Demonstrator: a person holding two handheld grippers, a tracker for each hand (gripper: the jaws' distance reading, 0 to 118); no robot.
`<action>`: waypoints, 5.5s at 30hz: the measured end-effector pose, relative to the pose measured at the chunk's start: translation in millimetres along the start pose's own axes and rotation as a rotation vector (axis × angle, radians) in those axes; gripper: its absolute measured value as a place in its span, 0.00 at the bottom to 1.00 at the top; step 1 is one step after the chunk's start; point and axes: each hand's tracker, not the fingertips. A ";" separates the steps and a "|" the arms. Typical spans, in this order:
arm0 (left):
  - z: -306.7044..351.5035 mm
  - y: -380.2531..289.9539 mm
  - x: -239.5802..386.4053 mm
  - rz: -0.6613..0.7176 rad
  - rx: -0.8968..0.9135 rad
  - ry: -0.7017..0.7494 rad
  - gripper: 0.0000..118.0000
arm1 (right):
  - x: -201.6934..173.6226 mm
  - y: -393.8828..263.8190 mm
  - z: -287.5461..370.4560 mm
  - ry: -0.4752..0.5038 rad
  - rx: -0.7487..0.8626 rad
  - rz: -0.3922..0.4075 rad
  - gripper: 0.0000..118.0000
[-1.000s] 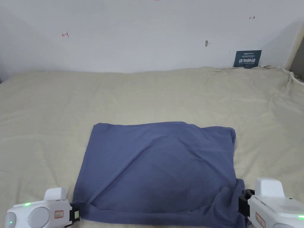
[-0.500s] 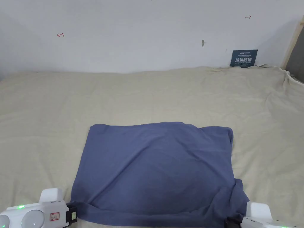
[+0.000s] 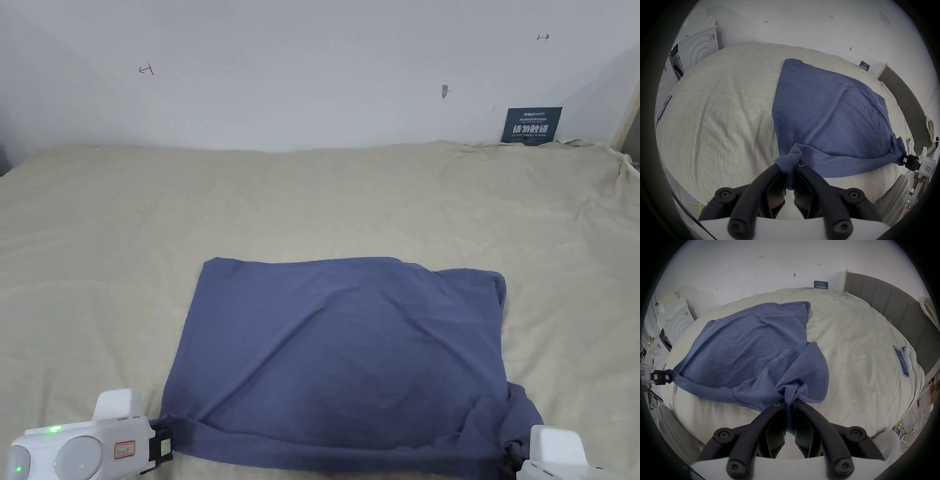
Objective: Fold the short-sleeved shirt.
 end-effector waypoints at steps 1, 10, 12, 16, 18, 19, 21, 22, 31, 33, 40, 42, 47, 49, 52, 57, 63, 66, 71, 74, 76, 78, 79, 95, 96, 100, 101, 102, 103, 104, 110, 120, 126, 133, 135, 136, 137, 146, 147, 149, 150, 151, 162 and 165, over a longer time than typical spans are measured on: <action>2.0 1.6 -0.7 0.007 0.010 -0.007 0.05 | 0.5 3.9 4.0 0.006 0.013 -0.003 0.05; 2.9 53.8 1.4 0.052 0.081 -0.042 0.05 | -5.5 67.6 15.7 0.018 0.121 0.020 0.05; -1.4 69.7 4.8 0.040 0.094 -0.039 0.05 | -7.3 84.5 10.6 0.016 0.130 0.037 0.05; -17.4 101.8 11.8 0.018 0.111 -0.026 0.05 | -7.9 120.9 -11.1 0.016 0.133 0.053 0.05; -30.4 115.3 15.7 -0.001 0.107 -0.015 0.05 | -6.5 135.7 -27.2 0.012 0.117 0.059 0.05; -37.5 121.1 17.9 -0.014 0.108 -0.009 0.05 | -5.2 142.3 -36.0 0.014 0.106 0.052 0.05; -52.4 131.4 23.8 -0.040 0.089 0.008 0.05 | -4.5 153.4 -53.3 0.011 0.085 0.051 0.05; -61.7 135.7 27.0 -0.062 0.074 0.018 0.05 | -4.2 158.5 -63.6 0.007 0.059 0.049 0.05; -138.4 146.8 42.4 -0.131 -0.050 0.095 0.05 | -4.5 171.0 -140.2 -0.038 -0.085 0.056 0.05; -147.4 144.6 43.4 -0.134 -0.064 0.108 0.05 | -4.0 168.5 -151.0 -0.045 -0.106 0.058 0.05; -140.6 144.2 42.7 -0.129 -0.069 0.107 0.16 | -8.2 163.3 -139.1 -0.048 -0.107 0.038 0.11; -134.5 144.7 42.6 -0.122 -0.061 0.097 0.41 | -4.2 164.4 -134.5 -0.051 -0.088 0.031 0.34; -108.8 146.2 43.9 -0.102 0.002 0.080 0.97 | -0.9 166.7 -101.2 -0.031 0.017 -0.004 0.80; -91.8 147.2 46.0 -0.086 0.062 0.058 0.96 | -1.3 167.7 -82.1 -0.024 0.086 -0.016 0.83; -62.2 145.5 51.5 -0.096 0.156 0.051 0.97 | -4.1 169.7 -49.1 -0.025 0.181 0.006 0.83; -11.3 134.5 61.0 -0.134 0.310 0.019 0.97 | -7.5 165.5 5.5 -0.017 0.353 0.001 0.84; 36.0 110.2 65.5 -0.157 0.462 -0.003 0.90 | -16.0 146.7 59.8 -0.040 0.534 0.031 0.75; 49.4 93.6 66.9 -0.217 0.532 -0.012 0.57 | -18.6 137.3 74.2 -0.039 0.565 0.039 0.44; 57.9 68.2 69.3 -0.255 0.561 -0.020 0.16 | -24.2 120.5 84.4 -0.086 0.631 0.065 0.01; 57.2 57.7 69.7 -0.243 0.571 -0.019 0.00 | -24.7 113.4 87.4 -0.080 0.640 0.061 0.00; 56.1 55.0 68.7 -0.247 0.553 -0.025 0.00 | -25.8 110.3 88.9 -0.074 0.640 0.061 0.00; 54.7 52.1 68.3 -0.243 0.544 -0.017 0.00 | -27.1 108.8 89.3 -0.081 0.645 0.065 0.00; 54.0 51.9 67.7 -0.243 0.537 -0.012 0.00 | -27.0 109.3 89.2 -0.081 0.646 0.064 0.00; -44.4 129.6 35.6 -0.150 0.068 -0.006 0.00 | -27.9 128.6 62.0 -0.064 0.595 0.058 0.00; -53.0 132.2 32.3 -0.143 0.043 -0.008 0.00 | -27.7 129.4 59.6 -0.066 0.590 0.059 0.00; -87.2 141.6 21.7 -0.113 -0.080 0.009 0.04 | -25.2 132.4 51.1 -0.068 0.570 0.060 0.00; -92.4 142.1 20.0 -0.111 -0.081 0.008 0.09 | -24.7 133.1 49.3 -0.071 0.567 0.060 0.00; -98.4 142.8 18.3 -0.111 -0.098 0.014 0.20 | -24.0 133.5 47.7 -0.074 0.563 0.060 0.00; -103.3 143.2 16.8 -0.102 -0.116 0.015 0.32 | -23.1 134.0 46.2 -0.074 0.559 0.058 0.00; -108.5 140.7 14.7 -0.091 -0.151 0.024 0.45 | -22.0 134.4 44.5 -0.071 0.554 0.053 0.00; -127.9 128.9 14.2 -0.108 -0.205 0.072 0.63 | -22.3 132.2 39.3 -0.070 0.531 0.052 0.00; -122.7 123.9 19.1 -0.123 -0.198 0.070 0.14 | -19.3 126.9 37.0 -0.063 0.497 0.037 0.00; -101.2 128.9 21.3 -0.107 -0.149 0.034 0.05 | -9.4 131.6 23.6 -0.041 0.405 -0.002 0.00; -73.6 136.9 19.5 -0.093 -0.079 -0.011 0.05 | 13.4 128.9 -46.2 0.016 0.111 -0.072 0.02; -71.5 136.9 19.1 -0.092 -0.074 -0.015 0.05 | 15.9 124.7 -63.2 0.009 0.051 -0.092 0.12; -71.2 136.9 19.5 -0.092 -0.071 -0.016 0.05 | 15.7 123.0 -70.0 -0.006 0.052 -0.084 0.23; -71.5 136.9 19.6 -0.090 -0.070 -0.018 0.05 | 16.1 122.1 -76.7 -0.011 0.030 -0.077 0.37; -69.9 133.7 15.7 -0.081 -0.072 -0.031 0.05 | 11.1 114.3 -102.8 -0.074 -0.055 -0.061 0.76; -69.9 133.3 15.4 -0.079 -0.076 -0.033 0.05 | 10.3 114.2 -103.7 -0.076 -0.060 -0.056 0.76; -69.7 132.3 16.5 -0.079 -0.077 -0.032 0.05 | 9.0 113.2 -107.2 -0.080 -0.072 -0.034 0.72; -69.9 131.9 16.5 -0.078 -0.077 -0.031 0.05 | 6.9 112.2 -105.8 -0.087 -0.073 -0.024 0.60; -70.1 131.1 16.6 -0.076 -0.080 -0.032 0.05 | 6.0 111.5 -106.5 -0.087 -0.085 -0.010 0.45; -63.7 115.4 5.5 -0.025 -0.078 -0.051 0.05 | 12.7 108.5 -61.5 0.001 -0.012 -0.037 0.04; -53.6 106.2 -2.0 -0.006 -0.083 -0.072 0.05 | 13.2 105.5 -33.9 0.013 0.019 -0.036 0.04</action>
